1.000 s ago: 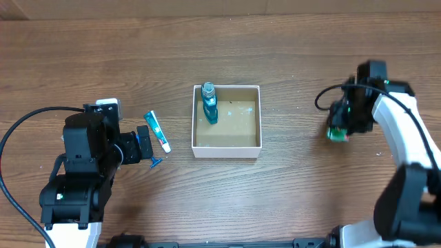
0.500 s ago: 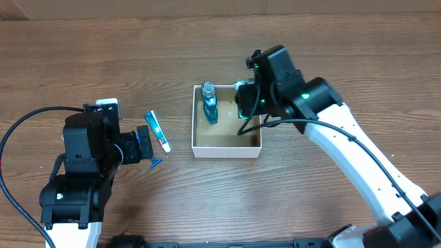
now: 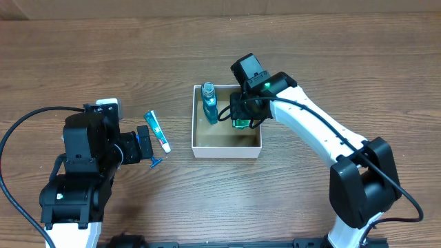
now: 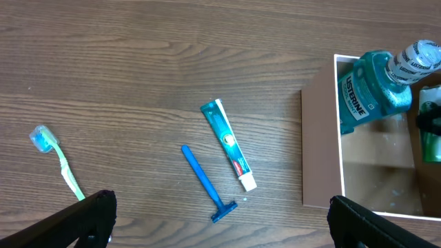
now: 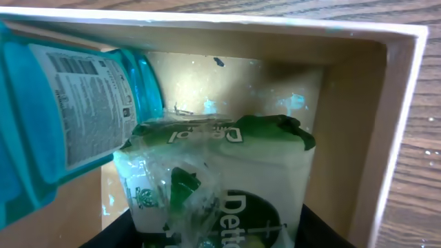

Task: Pack container
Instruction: 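Carry the soap bar into the box and release it, right gripper, then grasp the teal toothpaste tube with the left gripper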

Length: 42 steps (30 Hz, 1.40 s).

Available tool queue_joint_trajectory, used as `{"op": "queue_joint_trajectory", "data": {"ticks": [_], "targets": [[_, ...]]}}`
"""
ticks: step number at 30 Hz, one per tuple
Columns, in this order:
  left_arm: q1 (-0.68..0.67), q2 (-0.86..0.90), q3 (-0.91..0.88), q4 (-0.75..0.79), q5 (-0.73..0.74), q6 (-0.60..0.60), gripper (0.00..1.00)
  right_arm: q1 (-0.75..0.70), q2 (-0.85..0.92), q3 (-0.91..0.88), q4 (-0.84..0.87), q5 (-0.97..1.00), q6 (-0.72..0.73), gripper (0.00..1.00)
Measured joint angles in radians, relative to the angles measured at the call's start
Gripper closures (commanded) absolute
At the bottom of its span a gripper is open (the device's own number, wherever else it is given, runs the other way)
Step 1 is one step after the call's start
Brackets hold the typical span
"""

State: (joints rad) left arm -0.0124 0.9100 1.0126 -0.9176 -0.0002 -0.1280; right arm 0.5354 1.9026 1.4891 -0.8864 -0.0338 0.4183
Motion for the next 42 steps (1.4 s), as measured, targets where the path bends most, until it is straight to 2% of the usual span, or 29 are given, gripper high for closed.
{"op": "queue_joint_trajectory", "data": {"ticks": [2, 3, 8, 13, 14, 16, 17, 19, 22, 26, 30, 35, 42], "targets": [[0.000, 0.000, 0.000, 0.000, 0.000, 0.000, 0.00, 0.000, 0.013, 0.000, 0.003, 0.000, 0.000, 0.28], [0.000, 0.000, 0.000, 0.000, 0.000, 0.000, 0.00, 0.000, 0.018, 0.000, 0.007, 0.000, 0.002, 0.27], [0.000, 0.000, 0.000, 0.000, 0.000, 0.000, 0.00, 0.000, 0.019, 0.003, 0.018, 0.000, -0.008, 0.26], [0.000, 0.000, 0.000, 0.000, 0.000, 0.000, 0.00, 0.002, 0.002, 0.111, -0.106, 0.054, -0.042, 0.22], [0.000, 0.000, 0.000, 0.000, 0.000, 0.000, 0.00, 0.002, -0.013, 0.139, -0.129, 0.074, -0.043, 0.20], [0.000, 0.000, 0.000, 0.000, 0.000, 0.000, 0.00, -0.001, -0.087, 0.205, -0.162, 0.132, -0.053, 0.04], [0.000, 0.000, 0.000, 0.000, 0.000, 0.000, 0.00, -0.007, -0.146, 0.230, -0.166, 0.157, -0.057, 0.00], [0.000, 0.000, 0.000, 0.000, 0.001, 0.000, 0.00, -0.051, -0.267, 0.261, -0.188, 0.185, -0.055, 0.00], [0.000, 0.000, 0.000, 0.001, 0.016, -0.004, 0.00, -0.222, -0.415, 0.287, -0.307, 0.199, -0.053, 0.00], [-0.001, 0.030, 0.000, -0.001, 0.028, -0.077, 0.00, -0.441, -0.428, 0.281, -0.460, 0.141, -0.080, 0.00], [-0.014, 0.146, 0.004, -0.002, 0.033, -0.174, 0.00, -0.578, -0.411, 0.221, -0.483, 0.053, -0.118, 0.00], [-0.014, 0.359, 0.006, 0.011, 0.035, -0.255, 0.00, -0.614, -0.410, 0.139, -0.459, -0.008, -0.143, 0.00], [-0.014, 0.609, 0.007, 0.105, 0.042, -0.285, 0.00, -0.613, -0.409, 0.108, -0.452, -0.031, -0.154, 0.00]]}}
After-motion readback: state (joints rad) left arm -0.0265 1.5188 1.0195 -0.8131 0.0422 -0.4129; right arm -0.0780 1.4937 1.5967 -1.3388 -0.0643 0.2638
